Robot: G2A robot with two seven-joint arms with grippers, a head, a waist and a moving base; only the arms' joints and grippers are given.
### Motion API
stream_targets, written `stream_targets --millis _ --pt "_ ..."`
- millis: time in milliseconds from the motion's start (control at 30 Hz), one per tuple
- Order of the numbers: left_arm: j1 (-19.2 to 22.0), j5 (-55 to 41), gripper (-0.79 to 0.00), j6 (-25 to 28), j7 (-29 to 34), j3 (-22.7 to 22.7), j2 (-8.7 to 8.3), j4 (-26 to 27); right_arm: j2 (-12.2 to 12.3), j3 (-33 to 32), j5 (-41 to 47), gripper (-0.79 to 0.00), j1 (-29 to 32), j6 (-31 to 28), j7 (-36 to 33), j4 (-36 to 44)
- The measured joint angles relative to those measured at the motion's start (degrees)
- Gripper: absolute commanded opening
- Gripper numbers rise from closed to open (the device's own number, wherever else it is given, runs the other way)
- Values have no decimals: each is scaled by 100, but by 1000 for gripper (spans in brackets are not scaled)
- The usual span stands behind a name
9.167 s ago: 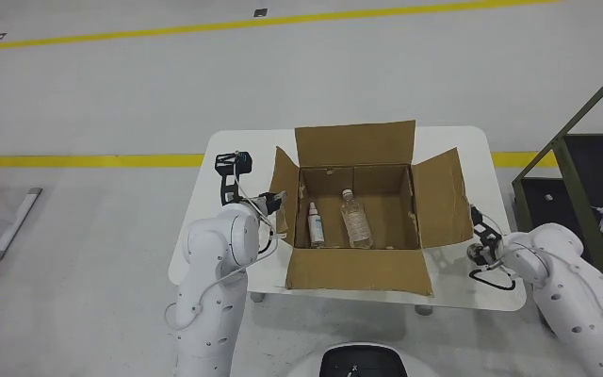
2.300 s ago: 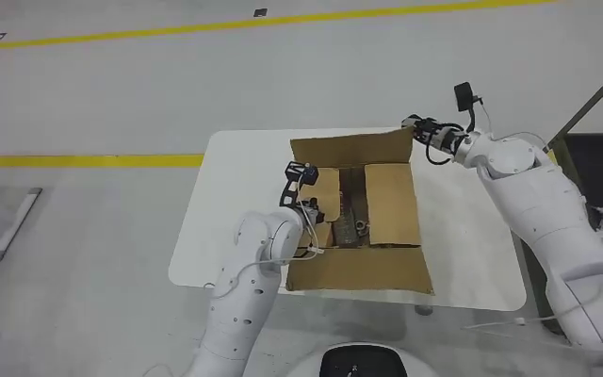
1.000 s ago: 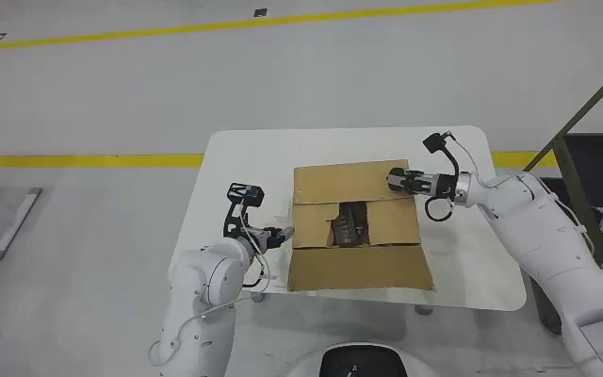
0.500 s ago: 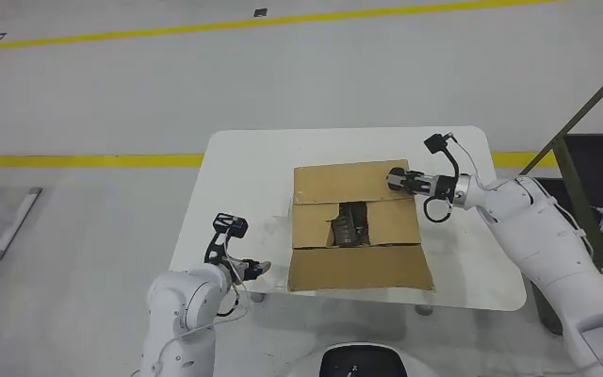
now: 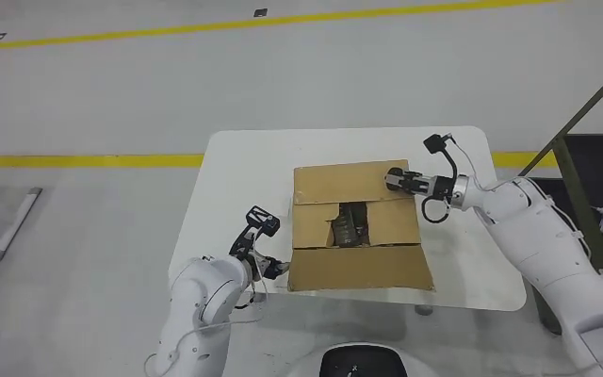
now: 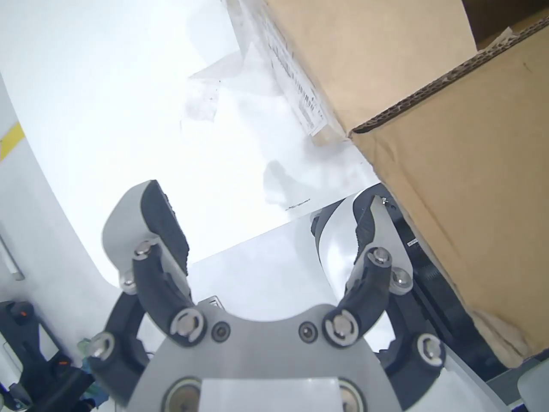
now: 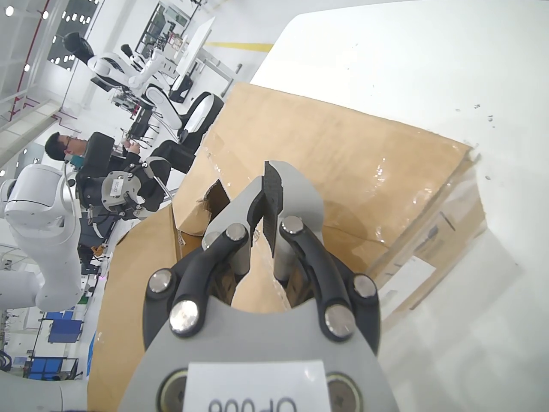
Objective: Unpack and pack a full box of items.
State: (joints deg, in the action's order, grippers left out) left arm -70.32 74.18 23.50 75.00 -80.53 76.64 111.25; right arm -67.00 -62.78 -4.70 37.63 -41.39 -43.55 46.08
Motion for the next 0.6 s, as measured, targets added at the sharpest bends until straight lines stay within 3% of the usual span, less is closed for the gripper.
stream_targets --millis 367,600 --pt "403 -48 0 -500 -423 175 -20 -171 12 43 4 -785 126 -31 6 229" --pt "787 150 0 -971 -793 487 9 -600 133 -311 -93 -785 194 10 340 594"
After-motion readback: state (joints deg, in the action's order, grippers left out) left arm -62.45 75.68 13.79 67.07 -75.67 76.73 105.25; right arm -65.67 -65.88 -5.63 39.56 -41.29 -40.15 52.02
